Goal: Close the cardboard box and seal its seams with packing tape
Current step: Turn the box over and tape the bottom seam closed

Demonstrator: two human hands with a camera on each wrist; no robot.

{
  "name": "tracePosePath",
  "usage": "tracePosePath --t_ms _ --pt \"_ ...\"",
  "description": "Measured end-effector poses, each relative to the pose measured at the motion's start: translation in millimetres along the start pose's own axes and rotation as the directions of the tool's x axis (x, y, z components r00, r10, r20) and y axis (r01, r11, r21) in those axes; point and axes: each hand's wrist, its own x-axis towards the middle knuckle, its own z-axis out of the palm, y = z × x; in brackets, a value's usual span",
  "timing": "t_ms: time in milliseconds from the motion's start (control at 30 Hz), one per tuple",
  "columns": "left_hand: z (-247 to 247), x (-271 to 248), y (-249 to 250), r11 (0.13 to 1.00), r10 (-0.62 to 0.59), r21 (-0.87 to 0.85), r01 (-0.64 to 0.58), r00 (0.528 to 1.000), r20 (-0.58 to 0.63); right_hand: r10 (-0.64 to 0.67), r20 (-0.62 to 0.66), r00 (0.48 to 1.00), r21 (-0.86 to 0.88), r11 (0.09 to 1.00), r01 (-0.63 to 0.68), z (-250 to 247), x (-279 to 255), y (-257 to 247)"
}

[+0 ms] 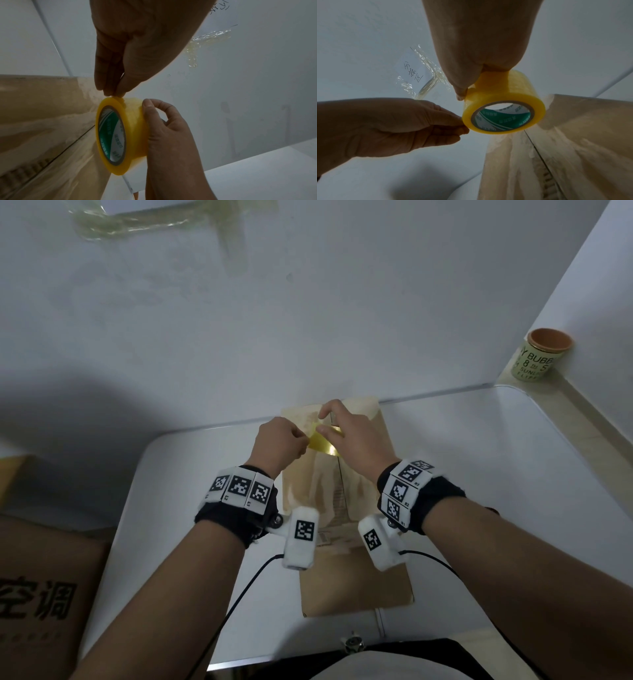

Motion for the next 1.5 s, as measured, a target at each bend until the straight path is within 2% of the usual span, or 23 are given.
tracePosePath --t_ms 300,400,467,667,733,833,933,1067,1167,1233,1333,1400,1500 --pt "1.3 -0.6 1.1 0.989 0.053 0.137 -0.054 0.999 0.011 -0.032 0.013 0.999 -0.060 0.998 0.032 0.5 -2.6 0.5" --pt "-1.2 -0.9 -2.4 0.998 0.049 0.036 -0.050 0.999 0.019 -0.024 0.022 0.999 -0.029 0.999 0.024 0.2 -3.7 3.3" --pt "-3.2 -2.9 -4.3 0.994 0.032 -0.107 -0.025 0.998 0.060 -0.023 0.020 1.000 -0.012 1.000 0.023 -0.5 -5.0 4.7" --pt "-4.1 -4.8 -8.1 0.922 -0.019 -0.376 0.095 0.979 0.201 -0.025 0.009 1.000 -0.031 0.999 0.025 0.6 -5.9 3.5" --pt "-2.6 -3.7 -11.5 0.908 -0.028 -0.400 0.122 0.972 0.233 -0.018 0.009 1.000 -0.037 0.999 0.019 0.9 -7.3 2.8" --pt "-1.1 -1.5 -15.9 0.910 -0.009 -0.400 0.108 0.970 0.243 0.043 0.008 0.999 0.046 0.998 -0.044 0.8 -13.7 3.7" --pt "-0.1 0.1 -14.0 0.951 0.016 -0.305 0.039 0.984 0.175 0.129 0.032 0.991 0.118 0.984 -0.132 4.5 -19.5 7.4" --pt "3.2 -1.4 -8.0 0.993 0.118 -0.020 -0.117 0.992 0.044 0.254 0.234 0.938 0.155 0.943 -0.294 5.7 -19.8 12.7" --pt "5.2 -5.8 -4.7 0.976 0.204 0.078 -0.205 0.979 0.021 0.245 0.255 0.936 0.084 0.958 -0.274 4.6 -15.3 14.5" --pt "6.0 -8.5 0.2 0.974 0.222 0.042 -0.222 0.975 -0.007 0.251 0.244 0.937 -0.050 0.968 -0.246 2.9 -10.8 16.0" --pt "3.4 -10.5 9.5 0.970 0.217 -0.101 -0.220 0.975 -0.043 0.332 0.217 0.918 -0.218 0.933 -0.286 -5.4 -5.7 14.8" --pt "-2.2 -6.7 8.6 0.954 0.159 -0.240 -0.182 0.981 -0.111 0.383 0.225 0.896 -0.175 0.920 -0.350 -13.3 -3.1 12.9" --pt "-14.8 0.7 -4.7 0.938 0.071 -0.327 -0.118 0.986 -0.152 0.397 0.341 0.852 0.053 0.897 -0.440 -22.5 -8.1 5.6"
